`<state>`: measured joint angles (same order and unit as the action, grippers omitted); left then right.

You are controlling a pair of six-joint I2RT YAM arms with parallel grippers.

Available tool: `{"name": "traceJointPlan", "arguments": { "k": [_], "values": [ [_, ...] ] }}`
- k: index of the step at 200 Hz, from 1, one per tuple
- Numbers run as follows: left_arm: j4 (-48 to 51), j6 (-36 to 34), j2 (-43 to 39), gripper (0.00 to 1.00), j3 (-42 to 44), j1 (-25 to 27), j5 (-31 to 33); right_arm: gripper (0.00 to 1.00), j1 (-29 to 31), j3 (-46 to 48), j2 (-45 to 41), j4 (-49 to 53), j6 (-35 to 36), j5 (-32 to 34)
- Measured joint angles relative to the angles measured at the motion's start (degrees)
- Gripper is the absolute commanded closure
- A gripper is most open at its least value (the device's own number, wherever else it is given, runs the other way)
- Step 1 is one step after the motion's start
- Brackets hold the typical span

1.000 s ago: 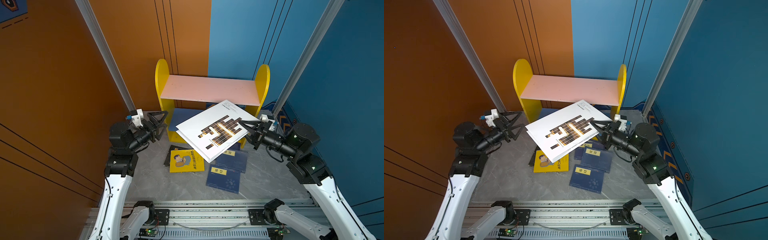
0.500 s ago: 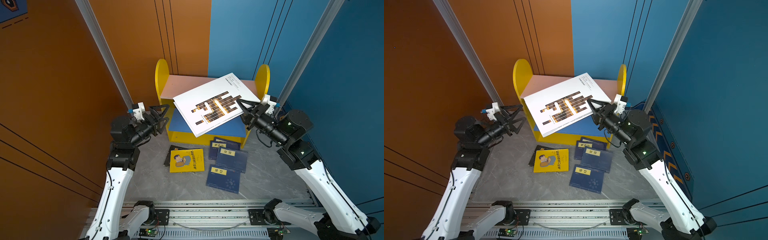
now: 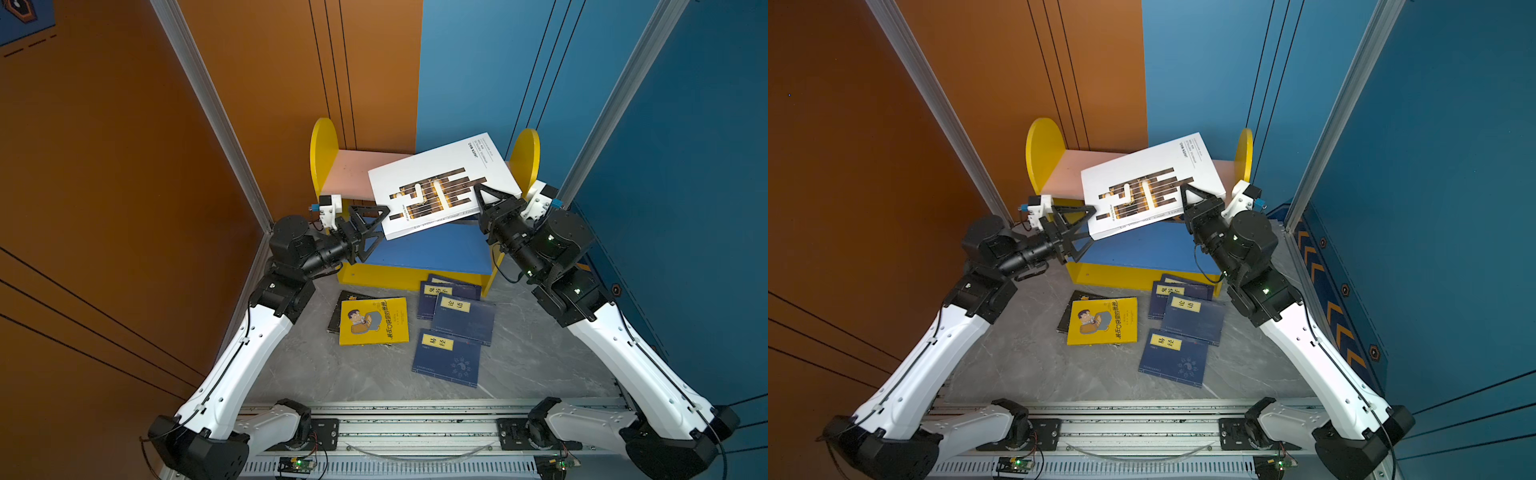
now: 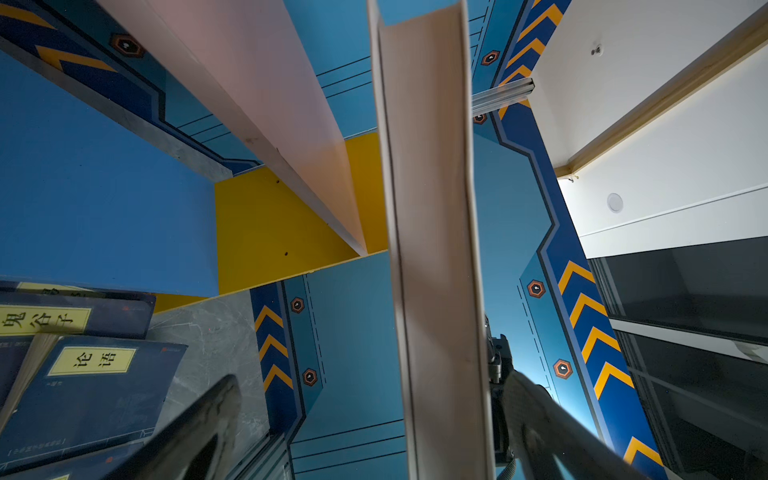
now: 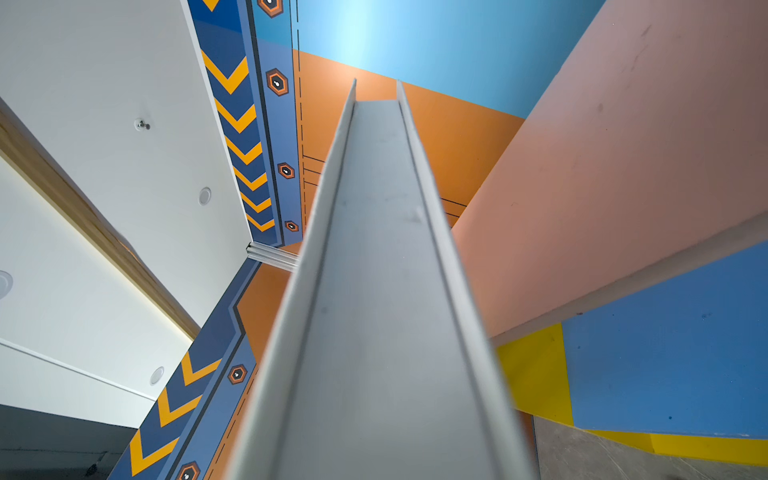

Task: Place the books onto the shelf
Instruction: 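Lift the white book with both grippers and carry it onto the pink top shelf, then release the right gripper and draw it back while the left gripper holds the book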

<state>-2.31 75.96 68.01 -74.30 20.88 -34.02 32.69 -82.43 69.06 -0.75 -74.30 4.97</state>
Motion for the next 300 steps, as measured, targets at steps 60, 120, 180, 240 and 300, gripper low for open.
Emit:
{"name": "traceJointPlan", "arguments": {
  "k": [60,120,180,240,300],
  "values": [
    [-2.8,0.13,6.27,0.4,-6.4,1.75,-0.07,0.88,0.33,1.64,2.64,-3.69,-0.13,4.66],
    [5.03,-4.68,13.88,0.67,-17.22,0.55,-2.47,0.51,-0.98,1.66,3.1,-3.58,0.2,6.69],
    [9.75,-6.32,22.21,0.67,-30.03,-3.45,-8.98,0.09,-9.57,1.49,-2.05,15.15,3.54,-0.92],
    [14.23,-5.4,29.83,0.66,-38.03,-3.34,-10.6,0.04,-20.44,1.27,-14.69,25.57,11.69,-3.76],
    [12.83,-0.59,34.8,0.68,-42.45,-1.29,-5.73,0.01,-25.35,-3.69,-7.78,27.78,20.57,-9.44]
  ]
}}
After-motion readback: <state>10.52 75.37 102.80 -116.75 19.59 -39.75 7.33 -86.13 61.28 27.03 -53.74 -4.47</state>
